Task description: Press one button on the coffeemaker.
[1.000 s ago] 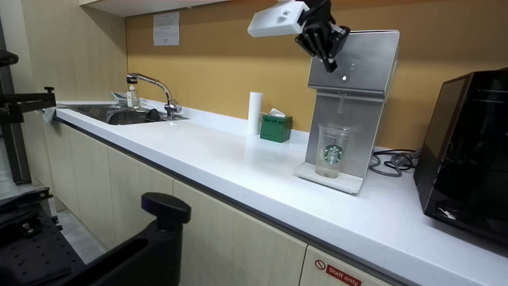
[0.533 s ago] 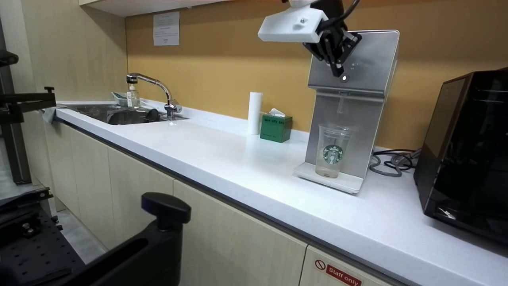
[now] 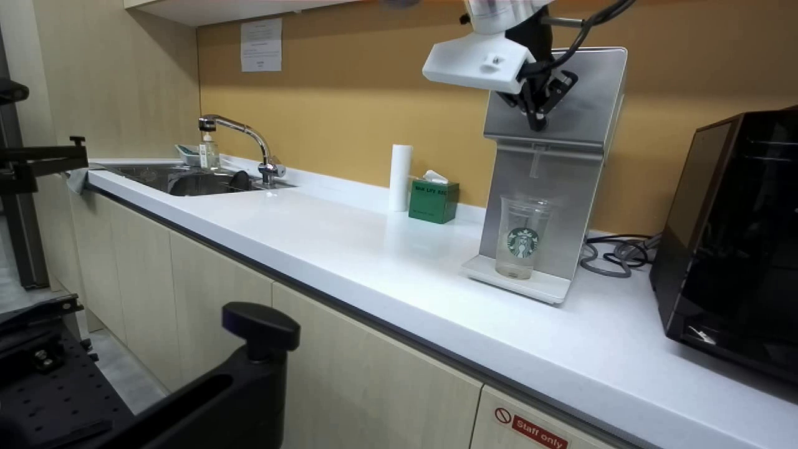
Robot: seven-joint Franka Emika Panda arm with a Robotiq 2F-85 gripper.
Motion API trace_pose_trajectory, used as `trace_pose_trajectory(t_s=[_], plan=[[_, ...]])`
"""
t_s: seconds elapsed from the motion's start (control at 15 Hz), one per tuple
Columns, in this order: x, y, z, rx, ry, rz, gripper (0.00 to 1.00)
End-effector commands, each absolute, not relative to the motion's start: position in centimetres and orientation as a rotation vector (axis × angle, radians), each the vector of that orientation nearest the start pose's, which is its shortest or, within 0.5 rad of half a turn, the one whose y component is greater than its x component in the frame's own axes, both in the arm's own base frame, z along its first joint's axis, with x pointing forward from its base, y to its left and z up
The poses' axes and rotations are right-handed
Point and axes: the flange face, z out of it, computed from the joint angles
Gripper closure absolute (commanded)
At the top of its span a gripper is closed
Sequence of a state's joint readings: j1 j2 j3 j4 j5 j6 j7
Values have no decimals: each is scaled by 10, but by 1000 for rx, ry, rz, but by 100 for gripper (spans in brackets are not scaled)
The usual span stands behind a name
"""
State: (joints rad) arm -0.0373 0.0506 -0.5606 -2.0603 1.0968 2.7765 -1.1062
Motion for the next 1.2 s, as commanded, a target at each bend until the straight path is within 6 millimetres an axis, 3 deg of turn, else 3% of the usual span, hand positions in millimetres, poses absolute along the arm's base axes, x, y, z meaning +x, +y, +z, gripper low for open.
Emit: trace_pose_trajectory(t_s=[0.0, 1.13], plan=[[479, -373, 477, -2758, 536, -1407, 100], [479, -371, 472, -2722, 474, -1458, 100]])
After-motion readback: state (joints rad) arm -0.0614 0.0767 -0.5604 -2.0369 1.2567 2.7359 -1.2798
